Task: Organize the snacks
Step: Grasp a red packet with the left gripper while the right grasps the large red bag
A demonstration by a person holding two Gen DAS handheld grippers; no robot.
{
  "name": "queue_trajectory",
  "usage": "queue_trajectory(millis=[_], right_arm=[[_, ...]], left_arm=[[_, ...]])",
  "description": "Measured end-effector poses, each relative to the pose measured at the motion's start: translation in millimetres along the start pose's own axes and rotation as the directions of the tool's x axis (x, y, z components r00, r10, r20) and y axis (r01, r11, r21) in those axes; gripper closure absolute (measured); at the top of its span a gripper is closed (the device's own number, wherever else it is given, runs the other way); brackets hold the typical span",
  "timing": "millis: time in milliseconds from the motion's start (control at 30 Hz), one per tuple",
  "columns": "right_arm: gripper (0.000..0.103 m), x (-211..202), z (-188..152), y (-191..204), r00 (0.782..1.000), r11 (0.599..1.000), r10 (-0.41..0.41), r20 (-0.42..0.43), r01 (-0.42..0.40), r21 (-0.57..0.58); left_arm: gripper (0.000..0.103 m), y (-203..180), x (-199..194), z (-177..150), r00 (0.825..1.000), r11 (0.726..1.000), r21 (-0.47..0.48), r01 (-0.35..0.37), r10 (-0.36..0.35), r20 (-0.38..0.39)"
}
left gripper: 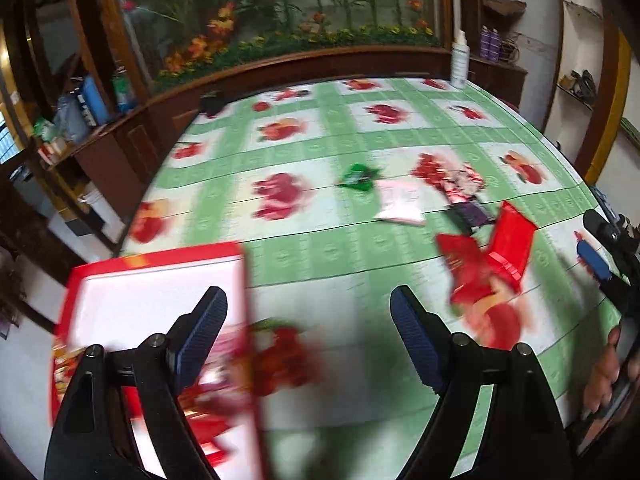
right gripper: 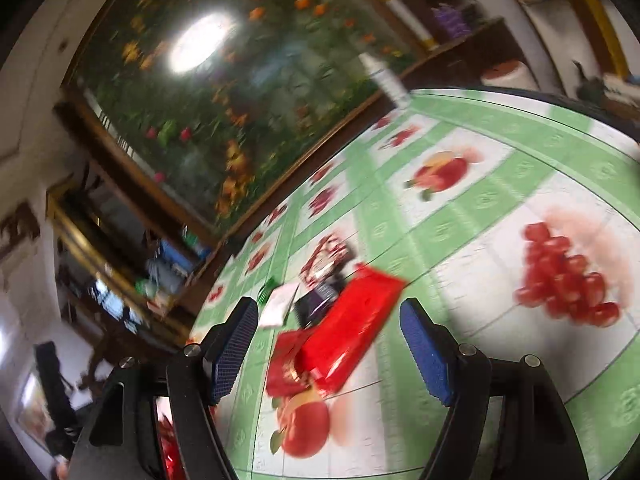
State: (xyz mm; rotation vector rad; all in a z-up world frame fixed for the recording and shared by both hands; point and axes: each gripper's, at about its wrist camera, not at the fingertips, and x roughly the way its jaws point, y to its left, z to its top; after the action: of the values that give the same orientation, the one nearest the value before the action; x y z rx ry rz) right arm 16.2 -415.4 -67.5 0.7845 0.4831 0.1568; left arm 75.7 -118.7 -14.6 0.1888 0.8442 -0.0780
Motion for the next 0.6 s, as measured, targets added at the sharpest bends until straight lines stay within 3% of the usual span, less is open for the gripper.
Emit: queue_trajectory(millis=[267,467,600], right_arm=[[0.025,4,3,2,0.999,0.999,0.031,-0.022,-0.031,-0.010],[0.025,6,3,-1,0.998,0.999,0.051,-0.033,-0.050,0.016],[0.025,7,2,1,0.998,0.999,0.045,-0.039,-0.045,0.007]], left_arm=[[0.019,-76,49,18,0.996,0.998,0.058,0.001,0.004,-0.094],[0.019,-97,75,26,0.993,0.998,0.065,-0.015,0.023,-0.119],[0.018,-102,79,24,0.997,0.997,0.083,0.002,0.004,-0.072]])
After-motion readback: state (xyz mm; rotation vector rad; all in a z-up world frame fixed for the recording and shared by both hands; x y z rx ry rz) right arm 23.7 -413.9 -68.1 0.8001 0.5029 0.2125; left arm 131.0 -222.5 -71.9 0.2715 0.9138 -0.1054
